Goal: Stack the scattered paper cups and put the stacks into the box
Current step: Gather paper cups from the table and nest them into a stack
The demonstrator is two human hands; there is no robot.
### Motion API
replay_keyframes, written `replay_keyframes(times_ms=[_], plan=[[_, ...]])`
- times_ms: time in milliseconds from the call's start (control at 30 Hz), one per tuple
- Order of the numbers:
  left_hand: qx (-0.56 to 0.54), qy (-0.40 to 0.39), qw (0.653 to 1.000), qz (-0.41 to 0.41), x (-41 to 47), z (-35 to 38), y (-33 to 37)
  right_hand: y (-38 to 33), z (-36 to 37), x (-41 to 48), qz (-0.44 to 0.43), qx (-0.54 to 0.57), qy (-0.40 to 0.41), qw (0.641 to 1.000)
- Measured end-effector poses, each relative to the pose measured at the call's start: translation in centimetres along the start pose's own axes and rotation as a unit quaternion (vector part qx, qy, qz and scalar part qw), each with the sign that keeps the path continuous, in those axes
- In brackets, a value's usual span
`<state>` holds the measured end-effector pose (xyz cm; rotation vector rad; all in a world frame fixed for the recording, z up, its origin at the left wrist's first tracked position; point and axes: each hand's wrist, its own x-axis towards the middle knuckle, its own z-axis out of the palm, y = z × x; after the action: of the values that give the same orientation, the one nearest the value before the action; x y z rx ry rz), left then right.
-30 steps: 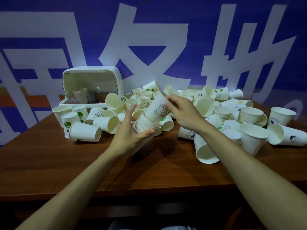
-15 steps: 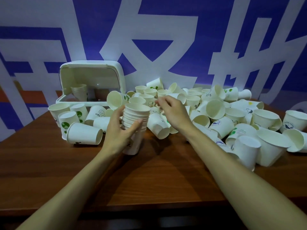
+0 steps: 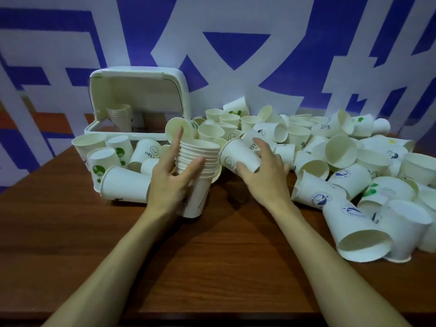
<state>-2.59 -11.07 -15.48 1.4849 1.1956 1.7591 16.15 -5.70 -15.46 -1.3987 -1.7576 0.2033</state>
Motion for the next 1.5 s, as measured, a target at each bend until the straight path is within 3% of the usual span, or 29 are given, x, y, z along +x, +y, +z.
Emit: replay_keyframes(times_ms=[100, 233, 433, 533, 667, 833, 1033, 1133, 1267, 1367, 1500], plan=[[0.025, -0.034, 0.999, -0.021, -0.2, 0.4, 0.4, -0.3, -0.6, 0.0, 0.065, 0.204, 0.028, 0.976], [0.038, -0.074, 0.996, -0.038, -0.1, 0.9, 0.7, -0.3, -0.4, 0.1, 0.137, 0.425, 0.021, 0.894], [0.058, -0.116, 0.991, -0.031, -0.2, 1.4, 0.8, -0.3, -1.0, 0.9, 0.059, 0.528, 0.047, 0.846], [0.064, -0.126, 0.989, -0.029, -0.2, 1.7, 0.6, -0.9, -0.9, 0.5, 0.026, 0.551, 0.003, 0.834], [0.059, -0.102, 0.993, -0.029, -0.3, 1.8, 0.5, -1.7, -0.4, -0.6, -0.053, 0.453, -0.049, 0.889], [0.085, -0.095, 0.992, -0.012, -0.5, 1.6, 0.7, -2.0, -1.4, -0.6, -0.075, 0.394, -0.072, 0.913], [0.097, -0.053, 0.994, -0.011, -1.0, 1.5, 1.9, -2.3, -1.5, -0.1, 0.014, 0.358, -0.076, 0.93], [0.129, -0.069, 0.989, -0.001, -0.9, 1.4, 2.3, -2.3, -2.2, 0.4, 0.004, 0.249, -0.088, 0.965], [0.155, -0.084, 0.984, 0.006, -0.8, 1.0, 2.4, -0.3, -3.4, 2.2, 0.08, 0.047, -0.059, 0.994], [0.15, -0.089, 0.984, 0.024, -1.0, 0.8, 2.9, 1.1, -2.7, 2.6, 0.107, -0.186, -0.145, 0.966], [0.204, -0.072, 0.975, 0.047, -0.9, 0.6, 2.5, 1.8, -1.0, 2.6, 0.121, -0.257, -0.189, 0.94]])
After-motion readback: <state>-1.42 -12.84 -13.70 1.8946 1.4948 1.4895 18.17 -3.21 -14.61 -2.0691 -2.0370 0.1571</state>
